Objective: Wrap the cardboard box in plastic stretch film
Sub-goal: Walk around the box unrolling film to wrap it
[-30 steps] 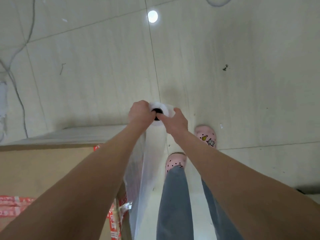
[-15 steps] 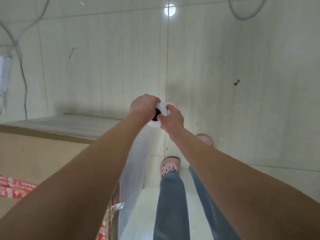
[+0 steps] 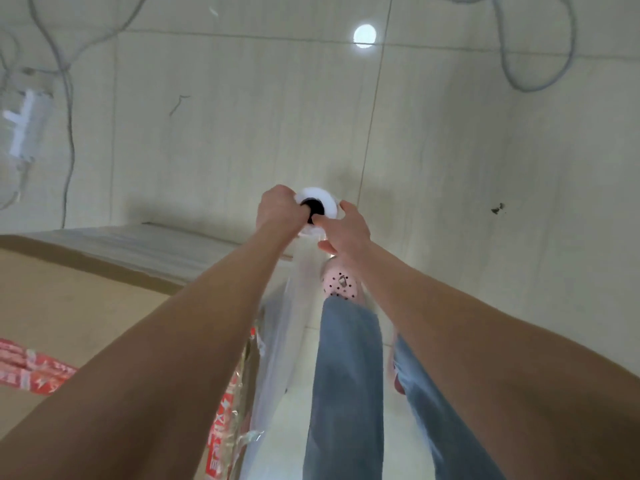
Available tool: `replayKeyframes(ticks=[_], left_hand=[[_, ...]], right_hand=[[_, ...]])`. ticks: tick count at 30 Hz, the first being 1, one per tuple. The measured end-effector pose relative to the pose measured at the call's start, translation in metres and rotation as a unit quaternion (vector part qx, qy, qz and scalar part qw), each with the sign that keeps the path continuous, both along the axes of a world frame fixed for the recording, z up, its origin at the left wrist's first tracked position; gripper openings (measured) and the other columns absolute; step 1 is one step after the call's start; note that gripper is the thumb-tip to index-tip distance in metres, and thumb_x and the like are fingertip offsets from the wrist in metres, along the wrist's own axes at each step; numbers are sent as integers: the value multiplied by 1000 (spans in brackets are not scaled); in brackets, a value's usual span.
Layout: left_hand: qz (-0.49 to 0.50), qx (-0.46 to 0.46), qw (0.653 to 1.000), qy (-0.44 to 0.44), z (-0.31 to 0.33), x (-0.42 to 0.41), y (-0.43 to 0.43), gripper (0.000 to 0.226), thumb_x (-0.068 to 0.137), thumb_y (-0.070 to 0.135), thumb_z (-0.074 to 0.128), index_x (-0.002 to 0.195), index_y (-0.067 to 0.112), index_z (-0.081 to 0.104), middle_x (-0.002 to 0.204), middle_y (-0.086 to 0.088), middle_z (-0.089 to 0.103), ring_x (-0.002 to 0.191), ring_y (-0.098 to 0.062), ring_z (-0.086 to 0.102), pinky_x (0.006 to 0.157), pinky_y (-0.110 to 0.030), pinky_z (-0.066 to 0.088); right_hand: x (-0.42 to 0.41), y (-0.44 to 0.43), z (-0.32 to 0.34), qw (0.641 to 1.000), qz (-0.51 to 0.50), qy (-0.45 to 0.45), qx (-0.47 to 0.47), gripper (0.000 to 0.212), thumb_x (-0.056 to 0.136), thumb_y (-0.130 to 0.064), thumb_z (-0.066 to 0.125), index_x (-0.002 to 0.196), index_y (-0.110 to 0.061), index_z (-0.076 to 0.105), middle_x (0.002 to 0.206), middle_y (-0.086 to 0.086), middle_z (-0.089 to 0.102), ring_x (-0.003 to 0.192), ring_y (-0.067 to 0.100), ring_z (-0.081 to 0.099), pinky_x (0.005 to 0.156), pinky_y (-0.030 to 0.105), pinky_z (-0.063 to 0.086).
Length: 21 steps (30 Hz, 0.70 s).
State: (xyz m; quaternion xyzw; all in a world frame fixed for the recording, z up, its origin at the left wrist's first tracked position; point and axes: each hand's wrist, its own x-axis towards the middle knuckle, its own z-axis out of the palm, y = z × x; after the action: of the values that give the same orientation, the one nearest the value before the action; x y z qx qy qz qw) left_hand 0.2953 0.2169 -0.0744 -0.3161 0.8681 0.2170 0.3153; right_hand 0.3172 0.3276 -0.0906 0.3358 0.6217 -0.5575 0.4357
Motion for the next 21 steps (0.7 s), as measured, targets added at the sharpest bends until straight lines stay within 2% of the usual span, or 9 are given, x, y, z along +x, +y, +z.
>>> replayKeyframes(ticks=[2, 5, 8, 10, 12, 15, 16, 19, 21], left_hand=[[28, 15, 999, 2, 2, -2, -19, 20, 82, 20, 62, 88, 1, 67, 84, -13, 67, 62, -28, 64, 55, -29, 51], [41, 11, 999, 2, 3, -6, -45, 21, 82, 20, 61, 90, 1, 67, 86, -15, 69, 70, -30, 68, 62, -35, 57], [77, 24, 997, 1, 2, -8, -68, 12, 81, 15, 59, 74, 6, 63, 70, -8, 65, 48, -21, 62, 39, -21, 48], [106, 25, 994, 1, 0, -8, -82, 19, 80, 14, 59, 62, 12, 57, 57, -2, 58, 39, -13, 57, 32, -15, 42], [125, 24, 992, 1, -1, -7, -96, 21, 80, 13, 59, 59, 13, 55, 53, 0, 56, 40, -15, 57, 39, -20, 50], [147, 33, 989, -1, -2, -6, -112, 13, 79, 15, 61, 70, 6, 63, 64, -8, 63, 53, -26, 66, 55, -35, 59], [150, 34, 988, 1, -2, -4, -116, 15, 79, 17, 62, 74, 3, 65, 69, -11, 65, 58, -28, 68, 56, -37, 59], [181, 36, 983, 6, -6, 2, -124, 25, 79, 24, 66, 80, -1, 67, 77, -16, 69, 66, -32, 69, 62, -43, 59], [210, 37, 977, 10, -7, 7, -130, 30, 80, 28, 67, 84, -2, 69, 81, -19, 70, 70, -33, 69, 66, -44, 59]], right_hand=[[-9, -18, -1, 1000, -6, -20, -9, 75, 82, -30, 67, 146, -29, 27, 122, -2, 45, 87, 21, 66, 55, 19, 52], [-19, -50, -2, 999, -13, -26, -19, 70, 83, -19, 65, 144, -24, 31, 133, 2, 46, 94, 21, 62, 64, 24, 56], [-27, -76, -8, 1000, -9, -15, -12, 66, 82, -9, 59, 143, -19, 36, 131, 1, 47, 99, 23, 59, 72, 29, 57], [-32, -90, -8, 1000, 22, 3, -3, 57, 80, -8, 58, 135, -17, 45, 125, 2, 52, 102, 25, 60, 73, 33, 59], [-36, -102, -10, 998, 60, 20, 10, 45, 78, -10, 58, 122, -13, 54, 114, 7, 59, 99, 29, 63, 73, 39, 59], [-37, -119, -7, 994, 95, 40, 37, 33, 76, -11, 58, 109, -9, 57, 97, 7, 60, 95, 32, 64, 77, 46, 57], [-38, -124, -7, 992, 110, 47, 44, 37, 77, -12, 58, 113, -10, 56, 101, 7, 59, 97, 32, 63, 80, 46, 56], [-40, -135, -7, 985, 154, 62, 52, 57, 81, -16, 59, 136, -16, 45, 131, 7, 51, 115, 28, 55, 93, 42, 50], [-42, -143, -6, 982, 165, 73, 48, 60, 82, -16, 59, 139, -17, 42, 137, 6, 48, 119, 27, 53, 96, 41, 48]])
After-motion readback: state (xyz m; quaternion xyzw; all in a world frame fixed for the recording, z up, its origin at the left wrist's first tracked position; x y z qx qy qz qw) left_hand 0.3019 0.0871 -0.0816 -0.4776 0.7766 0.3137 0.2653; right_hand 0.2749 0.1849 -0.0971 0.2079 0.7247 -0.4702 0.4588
